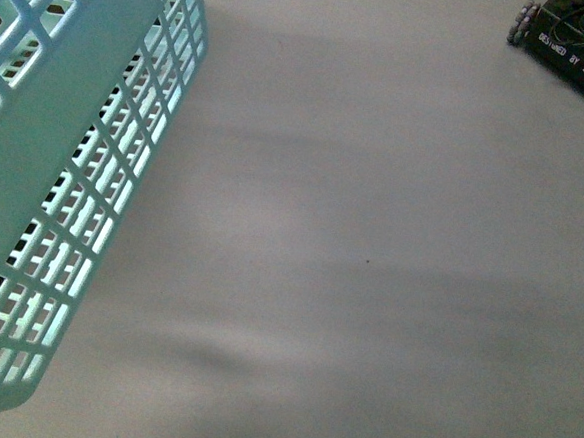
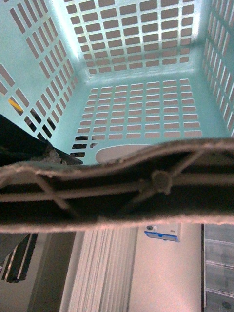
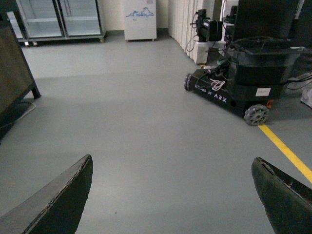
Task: Pick mango and avocado into basket
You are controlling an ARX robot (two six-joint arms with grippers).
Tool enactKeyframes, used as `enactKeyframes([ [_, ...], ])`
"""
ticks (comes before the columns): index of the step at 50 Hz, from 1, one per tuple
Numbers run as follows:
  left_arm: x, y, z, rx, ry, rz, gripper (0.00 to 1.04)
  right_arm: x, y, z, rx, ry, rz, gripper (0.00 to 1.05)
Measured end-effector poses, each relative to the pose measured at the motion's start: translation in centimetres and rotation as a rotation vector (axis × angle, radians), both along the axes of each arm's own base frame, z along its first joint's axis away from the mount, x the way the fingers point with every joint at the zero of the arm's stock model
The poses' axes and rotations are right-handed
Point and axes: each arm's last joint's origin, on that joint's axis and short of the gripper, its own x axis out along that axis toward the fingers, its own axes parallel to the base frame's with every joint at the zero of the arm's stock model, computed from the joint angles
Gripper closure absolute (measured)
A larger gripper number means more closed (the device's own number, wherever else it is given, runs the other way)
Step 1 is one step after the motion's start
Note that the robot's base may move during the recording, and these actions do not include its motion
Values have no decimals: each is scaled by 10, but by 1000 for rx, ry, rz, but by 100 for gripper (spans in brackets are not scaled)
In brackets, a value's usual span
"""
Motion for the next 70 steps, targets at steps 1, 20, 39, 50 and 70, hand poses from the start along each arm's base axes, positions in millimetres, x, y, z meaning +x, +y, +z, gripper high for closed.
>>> enactKeyframes([
  [1, 0, 0, 0, 0, 0, 0, 100, 0, 0, 0, 0, 0, 0, 9],
  [20, 0, 0, 0, 0, 0, 0, 100, 0, 0, 0, 0, 0, 0, 9],
  [39, 0, 0, 0, 1, 0, -1, 100, 0, 0, 0, 0, 0, 0, 9],
  [50, 0, 0, 0, 1, -1, 0, 100, 0, 0, 0, 0, 0, 0, 9],
  [70, 0, 0, 0, 1, -1, -1, 100, 0, 0, 0, 0, 0, 0, 9],
])
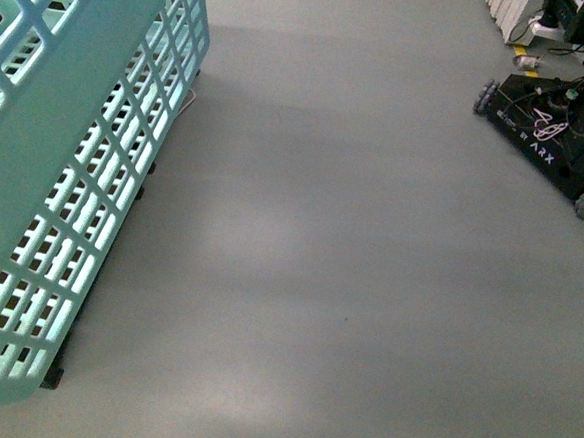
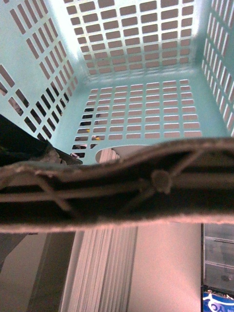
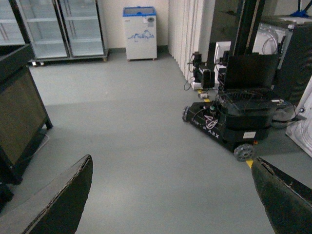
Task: Pick mango and avocado into basket
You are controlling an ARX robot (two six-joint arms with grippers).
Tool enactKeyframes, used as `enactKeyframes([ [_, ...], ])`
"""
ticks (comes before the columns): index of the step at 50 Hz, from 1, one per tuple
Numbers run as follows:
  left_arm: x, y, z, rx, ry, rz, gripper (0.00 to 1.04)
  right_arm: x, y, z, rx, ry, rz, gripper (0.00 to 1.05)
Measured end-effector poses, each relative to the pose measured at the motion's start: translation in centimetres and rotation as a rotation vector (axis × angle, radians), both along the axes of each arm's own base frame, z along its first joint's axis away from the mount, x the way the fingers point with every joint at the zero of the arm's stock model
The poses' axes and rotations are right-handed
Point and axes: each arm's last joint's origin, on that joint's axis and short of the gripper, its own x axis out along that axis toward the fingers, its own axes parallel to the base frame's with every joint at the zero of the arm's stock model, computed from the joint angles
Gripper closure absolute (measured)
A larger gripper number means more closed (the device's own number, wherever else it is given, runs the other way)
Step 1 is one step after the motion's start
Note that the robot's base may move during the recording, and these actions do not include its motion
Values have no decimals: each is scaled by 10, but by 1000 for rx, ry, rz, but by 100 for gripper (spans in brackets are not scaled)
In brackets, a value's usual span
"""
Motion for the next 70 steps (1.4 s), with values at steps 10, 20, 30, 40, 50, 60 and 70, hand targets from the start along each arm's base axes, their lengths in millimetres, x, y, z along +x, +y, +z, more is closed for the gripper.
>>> enactKeyframes([
  [10, 0, 0, 0, 0, 0, 0, 100, 0, 0, 0, 0, 0, 0, 9],
  [20, 0, 0, 0, 0, 0, 0, 100, 0, 0, 0, 0, 0, 0, 9],
  [30, 0, 0, 0, 0, 0, 0, 100, 0, 0, 0, 0, 0, 0, 9],
  [40, 0, 0, 0, -1, 0, 0, 100, 0, 0, 0, 0, 0, -2, 9],
  [50, 0, -1, 0, -13, 1, -17, 100, 0, 0, 0, 0, 0, -3, 9],
  [60, 0, 0, 0, -2, 0, -2, 100, 0, 0, 0, 0, 0, -2, 9],
  [70, 0, 0, 0, 2, 1, -2, 100, 0, 0, 0, 0, -1, -2, 9],
])
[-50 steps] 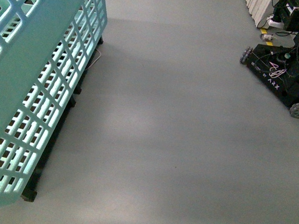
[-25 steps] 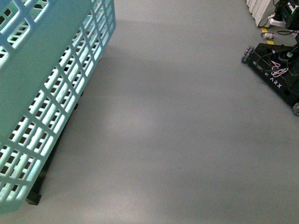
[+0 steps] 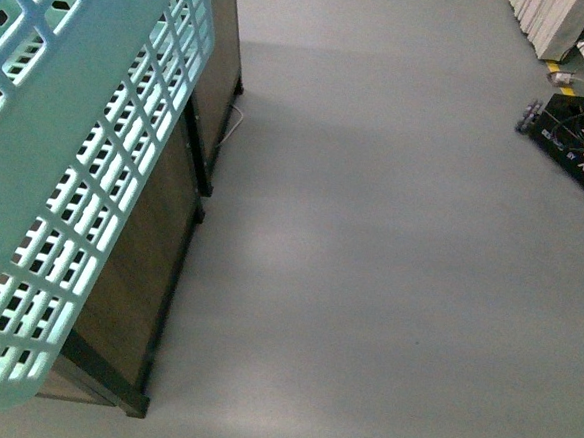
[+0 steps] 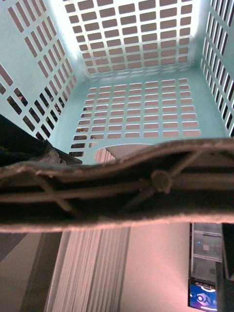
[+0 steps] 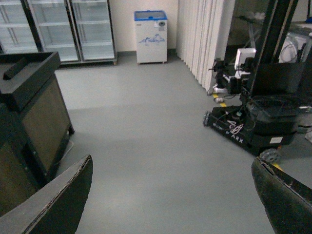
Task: Pick mango and avocado into basket
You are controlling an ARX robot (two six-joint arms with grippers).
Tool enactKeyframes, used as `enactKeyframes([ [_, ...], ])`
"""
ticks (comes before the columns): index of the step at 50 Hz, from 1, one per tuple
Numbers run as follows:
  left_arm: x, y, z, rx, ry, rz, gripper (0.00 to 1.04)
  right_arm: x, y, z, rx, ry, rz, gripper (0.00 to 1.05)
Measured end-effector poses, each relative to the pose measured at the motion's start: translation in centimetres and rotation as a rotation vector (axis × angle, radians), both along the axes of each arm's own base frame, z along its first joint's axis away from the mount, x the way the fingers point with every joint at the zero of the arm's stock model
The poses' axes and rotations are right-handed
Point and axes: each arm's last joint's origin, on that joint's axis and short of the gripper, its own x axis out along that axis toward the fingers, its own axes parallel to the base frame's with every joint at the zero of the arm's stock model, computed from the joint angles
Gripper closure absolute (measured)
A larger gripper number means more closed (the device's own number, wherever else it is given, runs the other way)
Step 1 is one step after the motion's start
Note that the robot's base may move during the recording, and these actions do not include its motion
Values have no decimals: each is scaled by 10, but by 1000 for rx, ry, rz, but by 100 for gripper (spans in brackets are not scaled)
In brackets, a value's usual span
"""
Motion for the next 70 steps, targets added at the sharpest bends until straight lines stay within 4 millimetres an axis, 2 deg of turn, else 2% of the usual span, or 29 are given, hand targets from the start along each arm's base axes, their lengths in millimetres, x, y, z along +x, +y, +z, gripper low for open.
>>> enactKeyframes([
  [70, 0, 0, 0, 0, 0, 1, 100, 0, 0, 0, 0, 1, 3, 9],
])
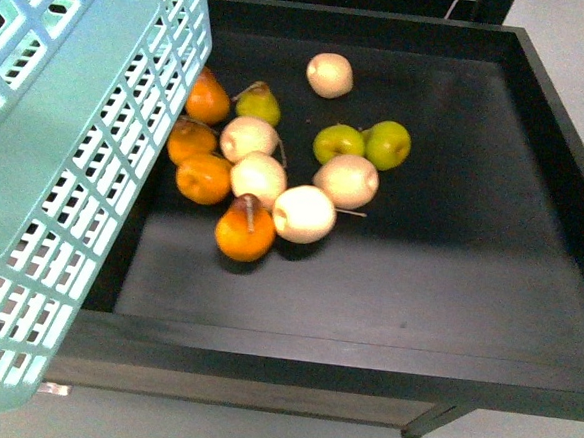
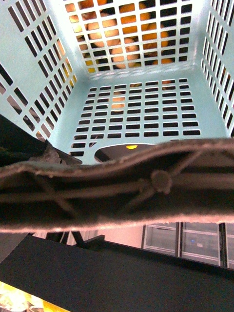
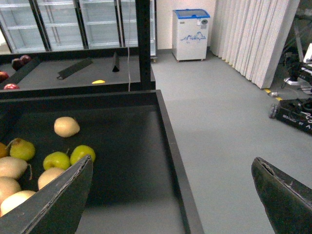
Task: Pick mango and avocado into basket
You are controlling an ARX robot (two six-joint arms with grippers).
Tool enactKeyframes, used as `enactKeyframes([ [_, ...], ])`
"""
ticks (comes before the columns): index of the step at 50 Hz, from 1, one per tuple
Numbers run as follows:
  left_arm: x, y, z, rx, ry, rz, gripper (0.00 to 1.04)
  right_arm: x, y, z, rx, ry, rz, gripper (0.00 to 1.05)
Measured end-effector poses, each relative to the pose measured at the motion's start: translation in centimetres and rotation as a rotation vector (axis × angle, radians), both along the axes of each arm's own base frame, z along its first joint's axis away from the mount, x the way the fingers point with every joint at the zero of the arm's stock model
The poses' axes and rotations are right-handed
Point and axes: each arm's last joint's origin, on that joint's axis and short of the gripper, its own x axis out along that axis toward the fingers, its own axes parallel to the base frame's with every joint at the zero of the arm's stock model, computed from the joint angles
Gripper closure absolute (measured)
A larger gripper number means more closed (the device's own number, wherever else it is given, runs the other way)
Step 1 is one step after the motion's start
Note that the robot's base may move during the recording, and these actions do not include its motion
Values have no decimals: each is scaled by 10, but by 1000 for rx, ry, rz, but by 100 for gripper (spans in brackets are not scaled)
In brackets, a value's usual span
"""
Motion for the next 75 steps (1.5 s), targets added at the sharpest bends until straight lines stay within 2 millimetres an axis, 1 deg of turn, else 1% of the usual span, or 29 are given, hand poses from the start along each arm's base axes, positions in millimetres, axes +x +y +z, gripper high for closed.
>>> enactKeyframes([
  [75, 0, 0, 0, 3, -1, 0, 100, 0, 0, 0, 0, 0, -2, 9],
])
